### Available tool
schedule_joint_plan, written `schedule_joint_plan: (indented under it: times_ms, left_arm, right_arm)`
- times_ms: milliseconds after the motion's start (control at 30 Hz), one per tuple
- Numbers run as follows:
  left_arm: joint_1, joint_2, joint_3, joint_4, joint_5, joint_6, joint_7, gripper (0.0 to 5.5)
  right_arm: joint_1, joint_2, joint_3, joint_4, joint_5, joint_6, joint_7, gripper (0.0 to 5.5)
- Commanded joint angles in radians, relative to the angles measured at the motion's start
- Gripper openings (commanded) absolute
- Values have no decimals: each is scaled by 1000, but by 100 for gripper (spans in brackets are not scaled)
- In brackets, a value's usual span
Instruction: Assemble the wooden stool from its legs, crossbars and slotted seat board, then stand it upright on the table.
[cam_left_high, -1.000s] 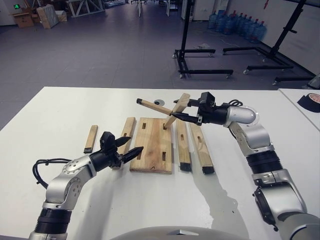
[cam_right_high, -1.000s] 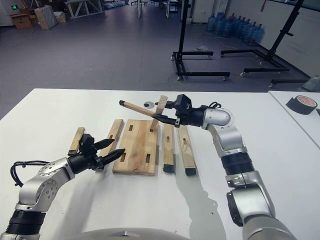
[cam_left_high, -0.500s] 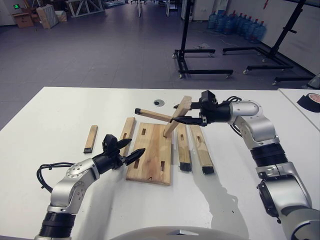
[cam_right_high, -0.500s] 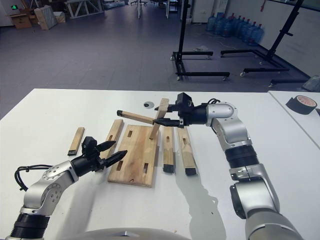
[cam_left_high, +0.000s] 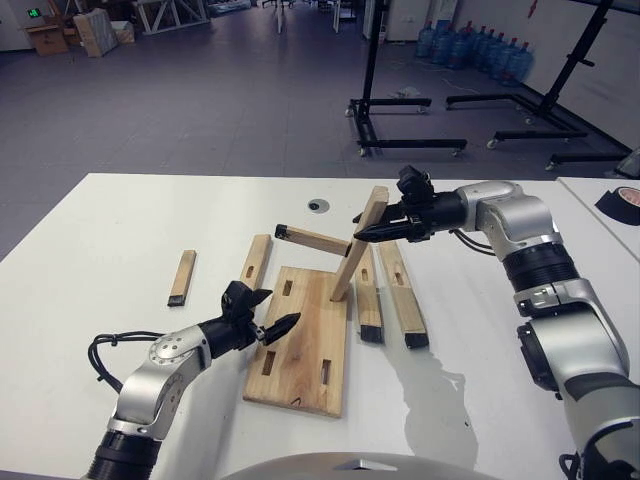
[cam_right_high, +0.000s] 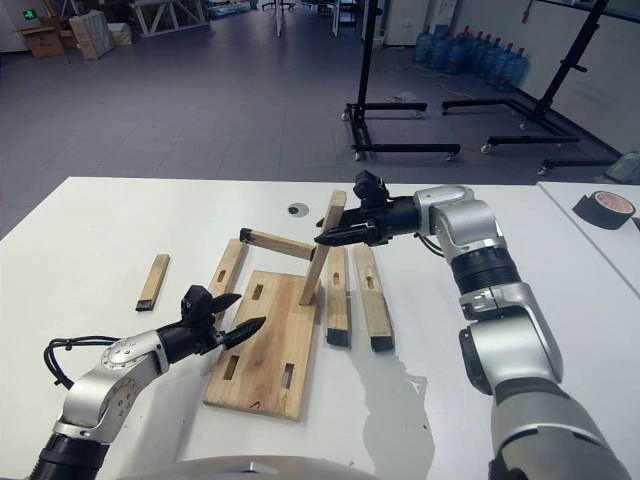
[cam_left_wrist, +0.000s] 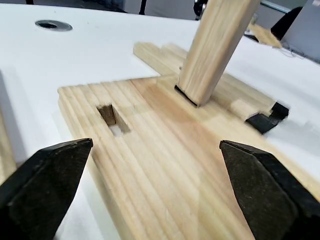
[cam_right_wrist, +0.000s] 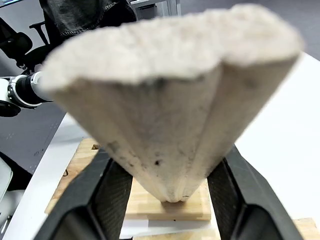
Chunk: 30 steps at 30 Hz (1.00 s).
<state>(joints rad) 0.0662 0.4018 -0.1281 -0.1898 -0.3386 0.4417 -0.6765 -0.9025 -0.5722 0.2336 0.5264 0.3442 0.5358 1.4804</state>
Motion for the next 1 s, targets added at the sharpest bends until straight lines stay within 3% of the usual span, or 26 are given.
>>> schedule_joint_plan:
  times_ms: [33,400,500,767,1000]
  left_arm:
    - [-4,32,-74,9,93,27,26,466]
    - [17,16,-97,-6,119,44,73,466]
    - [8,17,-95,5,117,42,70,466]
    - [-14,22,-90,28,117,35,60,466]
    - [-24,20,-64,19,108,38,69,466]
  right_arm:
    - [4,19,53,30,-82,-54,-12,202]
    - [53,64,84,29,-90,-18,-35,202]
    - [48,75,58,32,-93,-23,-79,281]
    - [185,49,-84,-161,-38,-15,-190,407]
    - [297,14,-150,-316,5,15,-251,407]
